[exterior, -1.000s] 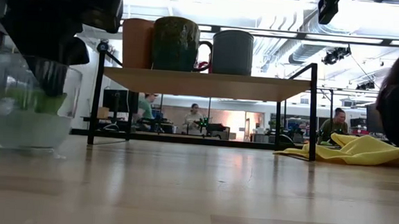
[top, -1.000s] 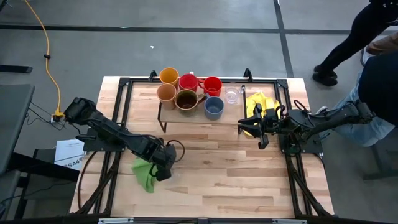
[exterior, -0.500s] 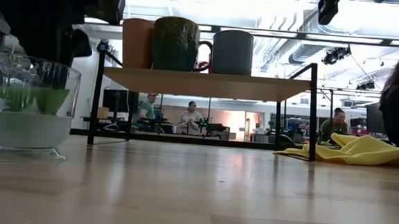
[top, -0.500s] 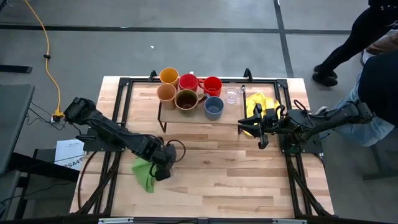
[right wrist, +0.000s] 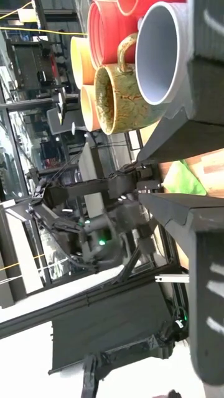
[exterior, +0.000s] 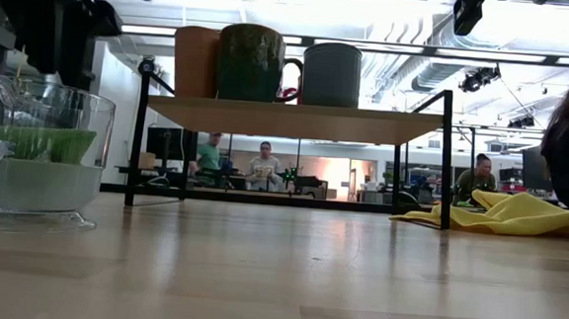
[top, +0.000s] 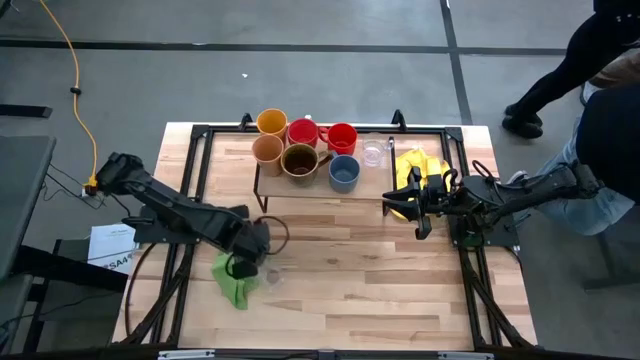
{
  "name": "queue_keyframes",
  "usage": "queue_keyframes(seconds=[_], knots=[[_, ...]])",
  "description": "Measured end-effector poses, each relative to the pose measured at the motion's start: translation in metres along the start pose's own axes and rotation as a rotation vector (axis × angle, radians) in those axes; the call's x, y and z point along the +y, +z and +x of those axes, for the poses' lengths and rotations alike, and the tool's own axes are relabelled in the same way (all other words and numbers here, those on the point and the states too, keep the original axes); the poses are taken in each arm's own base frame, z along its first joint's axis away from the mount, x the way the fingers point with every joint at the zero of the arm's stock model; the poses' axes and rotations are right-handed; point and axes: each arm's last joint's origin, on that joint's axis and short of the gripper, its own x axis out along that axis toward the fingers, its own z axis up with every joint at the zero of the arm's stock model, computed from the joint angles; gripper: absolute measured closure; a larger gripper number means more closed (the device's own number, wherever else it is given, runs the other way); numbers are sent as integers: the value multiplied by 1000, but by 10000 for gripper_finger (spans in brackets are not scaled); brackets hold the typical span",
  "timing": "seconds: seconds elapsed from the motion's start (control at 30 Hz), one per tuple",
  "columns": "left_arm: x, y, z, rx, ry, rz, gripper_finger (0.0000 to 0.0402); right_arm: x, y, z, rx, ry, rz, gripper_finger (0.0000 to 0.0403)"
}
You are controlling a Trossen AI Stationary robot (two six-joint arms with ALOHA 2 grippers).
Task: Stack small to large cups/mugs on shelf
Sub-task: Move the green towel to the left of the table
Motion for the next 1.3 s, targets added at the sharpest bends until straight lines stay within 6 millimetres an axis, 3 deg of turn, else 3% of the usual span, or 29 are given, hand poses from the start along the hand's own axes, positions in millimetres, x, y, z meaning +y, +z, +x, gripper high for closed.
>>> queue_keyframes(seconds=[0.13,0.33,0.43,0.63,1.1,1.3], knots=[[7,-22,-8,-90,12,-63,243,0,0,0,0,0,0,322],[4,-62,14,-137,-99,-168,386,0,-1,0,8,-2,-2,322],[0,-74,32,-124,-146,-218,389,0,-1,0,7,-5,-2,322],[-8,-77,52,-204,-236,-265,399,-1,-1,0,3,-22,-2,322],[11,-100,90,-128,-125,-343,401,-1,-1,0,2,-28,3,322],[28,-116,94,3,53,-476,401,-1,0,0,1,-28,6,322]])
